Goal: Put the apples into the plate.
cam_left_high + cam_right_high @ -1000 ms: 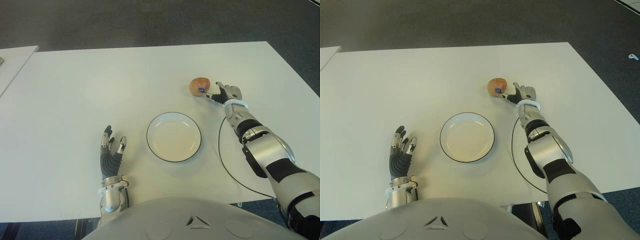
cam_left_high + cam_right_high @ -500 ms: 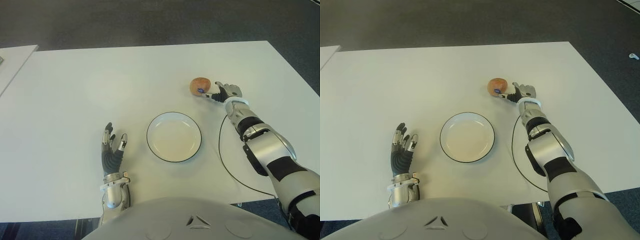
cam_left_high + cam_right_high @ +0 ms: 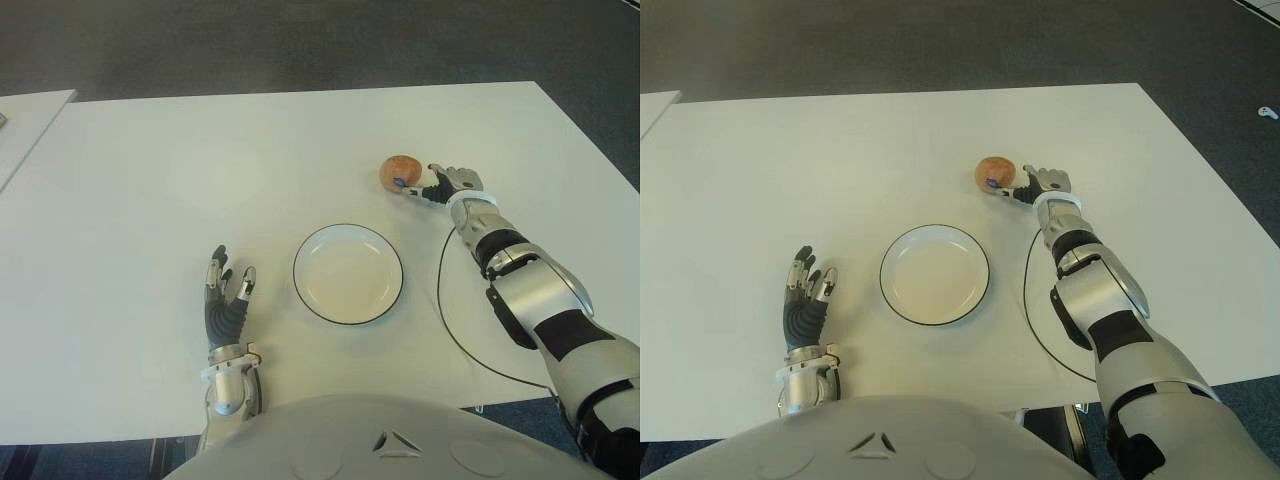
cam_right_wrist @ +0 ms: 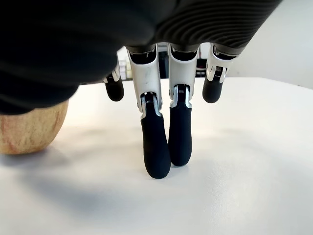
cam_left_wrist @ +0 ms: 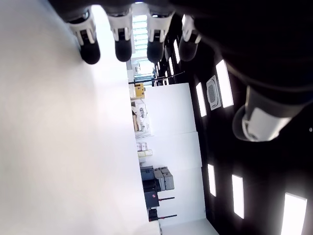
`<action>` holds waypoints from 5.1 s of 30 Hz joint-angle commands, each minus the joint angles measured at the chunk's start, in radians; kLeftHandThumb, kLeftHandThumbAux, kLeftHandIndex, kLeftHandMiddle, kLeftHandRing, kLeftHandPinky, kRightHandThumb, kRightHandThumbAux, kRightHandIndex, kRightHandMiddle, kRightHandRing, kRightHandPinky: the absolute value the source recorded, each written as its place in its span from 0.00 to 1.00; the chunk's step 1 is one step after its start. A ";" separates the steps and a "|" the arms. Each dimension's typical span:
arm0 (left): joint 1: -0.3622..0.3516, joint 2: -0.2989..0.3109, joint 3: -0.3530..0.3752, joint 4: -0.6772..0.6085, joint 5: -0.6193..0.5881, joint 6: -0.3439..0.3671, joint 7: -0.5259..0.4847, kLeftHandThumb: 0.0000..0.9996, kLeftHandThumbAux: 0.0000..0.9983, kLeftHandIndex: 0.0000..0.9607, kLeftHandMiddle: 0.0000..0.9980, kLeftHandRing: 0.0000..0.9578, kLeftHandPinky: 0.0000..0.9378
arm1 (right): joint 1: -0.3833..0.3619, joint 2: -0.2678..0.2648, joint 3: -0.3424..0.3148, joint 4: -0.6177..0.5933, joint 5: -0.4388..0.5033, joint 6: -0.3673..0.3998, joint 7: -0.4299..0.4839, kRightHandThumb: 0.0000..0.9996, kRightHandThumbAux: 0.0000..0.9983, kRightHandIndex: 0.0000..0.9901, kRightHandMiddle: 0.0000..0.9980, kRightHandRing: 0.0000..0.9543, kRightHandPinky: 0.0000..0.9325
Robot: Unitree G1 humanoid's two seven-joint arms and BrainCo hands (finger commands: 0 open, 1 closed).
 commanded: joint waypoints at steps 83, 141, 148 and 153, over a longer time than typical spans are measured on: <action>-0.060 -0.039 -0.156 -0.066 0.121 0.209 0.215 0.00 0.44 0.45 0.13 0.03 0.00 | -0.166 -0.009 0.095 0.012 -0.069 -0.107 0.071 0.17 0.17 0.00 0.00 0.00 0.00; -0.100 -0.030 -0.132 0.015 0.011 0.133 0.214 0.01 0.50 0.52 0.15 0.05 0.00 | -0.161 0.125 0.088 0.002 -0.036 -0.146 0.101 0.15 0.19 0.00 0.00 0.00 0.00; -0.091 -0.027 -0.132 0.016 0.001 0.130 0.207 0.02 0.51 0.54 0.14 0.05 0.00 | -0.160 0.129 0.093 0.003 -0.040 -0.134 0.108 0.17 0.20 0.00 0.00 0.00 0.00; -0.075 -0.021 -0.135 0.005 -0.006 0.136 0.197 0.02 0.51 0.56 0.13 0.04 0.00 | -0.145 0.119 0.093 0.005 -0.040 -0.140 0.093 0.18 0.21 0.00 0.00 0.00 0.00</action>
